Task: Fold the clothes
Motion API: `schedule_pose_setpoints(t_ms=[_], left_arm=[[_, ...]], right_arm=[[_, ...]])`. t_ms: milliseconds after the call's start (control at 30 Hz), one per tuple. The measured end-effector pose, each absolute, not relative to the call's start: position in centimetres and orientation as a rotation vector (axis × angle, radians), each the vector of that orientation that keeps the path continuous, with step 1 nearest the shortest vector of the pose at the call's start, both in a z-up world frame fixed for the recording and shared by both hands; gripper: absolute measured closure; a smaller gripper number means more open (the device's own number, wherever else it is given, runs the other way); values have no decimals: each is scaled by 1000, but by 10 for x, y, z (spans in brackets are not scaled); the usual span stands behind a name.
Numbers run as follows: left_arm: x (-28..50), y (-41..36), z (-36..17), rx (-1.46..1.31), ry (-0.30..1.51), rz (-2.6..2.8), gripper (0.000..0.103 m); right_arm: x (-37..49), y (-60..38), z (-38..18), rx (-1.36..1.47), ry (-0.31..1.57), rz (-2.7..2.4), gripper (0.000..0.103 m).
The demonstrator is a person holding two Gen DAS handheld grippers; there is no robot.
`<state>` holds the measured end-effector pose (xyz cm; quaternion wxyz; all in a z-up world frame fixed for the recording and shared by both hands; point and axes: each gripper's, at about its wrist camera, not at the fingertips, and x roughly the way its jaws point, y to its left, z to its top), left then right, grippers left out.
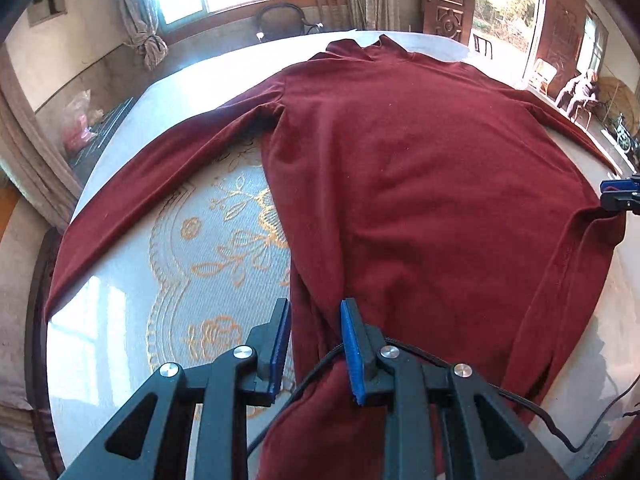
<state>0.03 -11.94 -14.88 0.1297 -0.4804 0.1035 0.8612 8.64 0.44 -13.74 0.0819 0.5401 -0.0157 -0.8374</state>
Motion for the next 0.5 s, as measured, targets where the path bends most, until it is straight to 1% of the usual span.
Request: schedule_pose_setpoints(t_ms=[100, 233, 300, 333, 367, 400, 500], left_arm=[[8, -125, -149, -1407, 233, 2521, 77], [11, -126, -152, -1439, 165, 2536, 77], [13, -126, -154, -1454, 131, 2543, 77], [14, -125, -153, -1457, 127, 2552, 77], [15, -124, -153, -1460, 124, 2561, 77], [16, -123, -152, -1463, 121, 2570, 77], [20, -123, -151, -1472, 156, 2595, 77]], right_arm=[[88, -3, -136, 1590, 44, -2505, 53], [80, -3, -146, 1633, 80, -2509, 51], [81, -2, -151, 1648, 51, -2499, 52], [82, -2, -153, 1652, 31, -2492, 60], [82, -1, -155, 1656, 11, -2484, 92], [83, -1, -157, 1659, -9, -2476, 95], [97, 2, -151, 1632, -32, -2485, 95]])
